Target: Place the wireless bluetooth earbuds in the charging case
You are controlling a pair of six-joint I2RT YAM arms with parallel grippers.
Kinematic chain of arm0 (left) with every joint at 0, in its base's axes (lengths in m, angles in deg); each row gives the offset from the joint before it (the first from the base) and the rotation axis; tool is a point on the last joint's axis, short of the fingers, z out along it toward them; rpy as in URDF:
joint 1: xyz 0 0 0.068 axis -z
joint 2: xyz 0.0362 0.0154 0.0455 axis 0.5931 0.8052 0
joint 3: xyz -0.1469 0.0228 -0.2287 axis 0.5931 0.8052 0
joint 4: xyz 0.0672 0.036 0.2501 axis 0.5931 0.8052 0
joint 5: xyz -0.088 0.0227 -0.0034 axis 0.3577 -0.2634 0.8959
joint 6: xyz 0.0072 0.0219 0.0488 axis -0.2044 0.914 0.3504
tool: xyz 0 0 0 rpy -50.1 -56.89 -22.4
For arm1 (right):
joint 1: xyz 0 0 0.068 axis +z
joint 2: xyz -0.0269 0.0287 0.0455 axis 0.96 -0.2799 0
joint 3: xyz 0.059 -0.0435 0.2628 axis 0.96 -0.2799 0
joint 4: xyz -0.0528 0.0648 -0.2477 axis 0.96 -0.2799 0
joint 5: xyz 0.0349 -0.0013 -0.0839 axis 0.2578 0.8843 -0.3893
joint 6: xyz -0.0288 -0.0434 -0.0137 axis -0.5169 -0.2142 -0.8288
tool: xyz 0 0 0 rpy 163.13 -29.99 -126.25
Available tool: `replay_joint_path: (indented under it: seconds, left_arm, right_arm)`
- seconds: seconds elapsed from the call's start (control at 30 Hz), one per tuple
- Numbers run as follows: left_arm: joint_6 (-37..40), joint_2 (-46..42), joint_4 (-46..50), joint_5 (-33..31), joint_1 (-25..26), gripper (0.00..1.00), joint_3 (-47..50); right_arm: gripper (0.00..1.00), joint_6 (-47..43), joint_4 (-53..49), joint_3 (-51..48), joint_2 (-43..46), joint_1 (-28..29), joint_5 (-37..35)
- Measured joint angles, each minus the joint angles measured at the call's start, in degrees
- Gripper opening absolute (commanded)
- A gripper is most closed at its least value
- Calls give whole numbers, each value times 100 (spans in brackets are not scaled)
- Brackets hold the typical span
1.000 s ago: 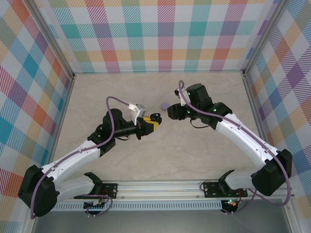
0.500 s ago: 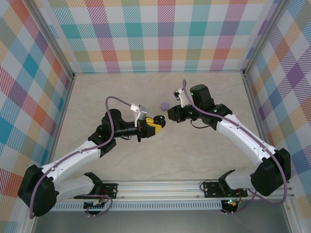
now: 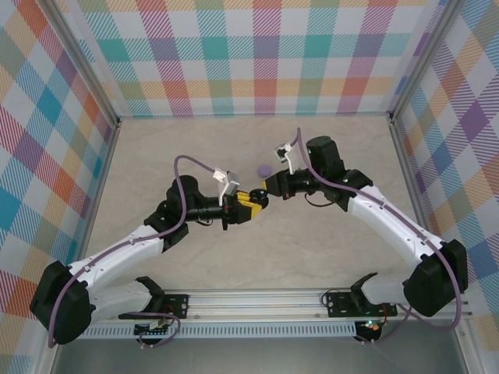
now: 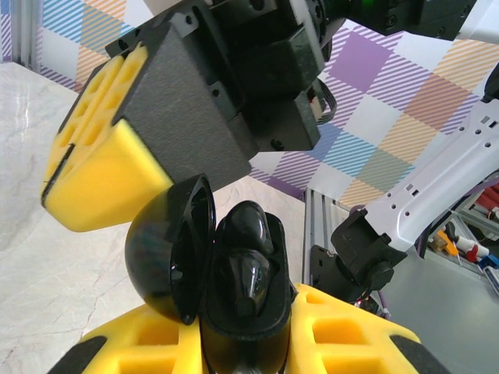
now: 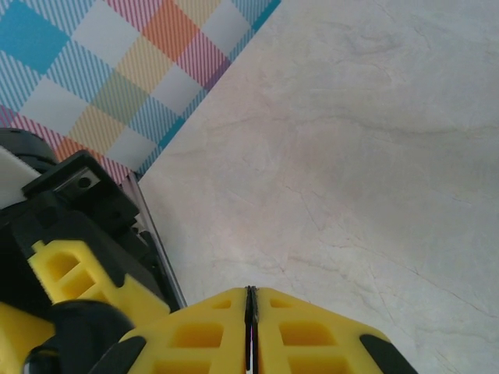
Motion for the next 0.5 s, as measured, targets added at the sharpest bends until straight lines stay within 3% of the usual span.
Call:
replay_joint_path:
  seconds: [0.5]
  left_arm:
    - [15,173,20,-170,9,7,0]
  right_arm:
    - [14,-2,103,-83,326,-35,417]
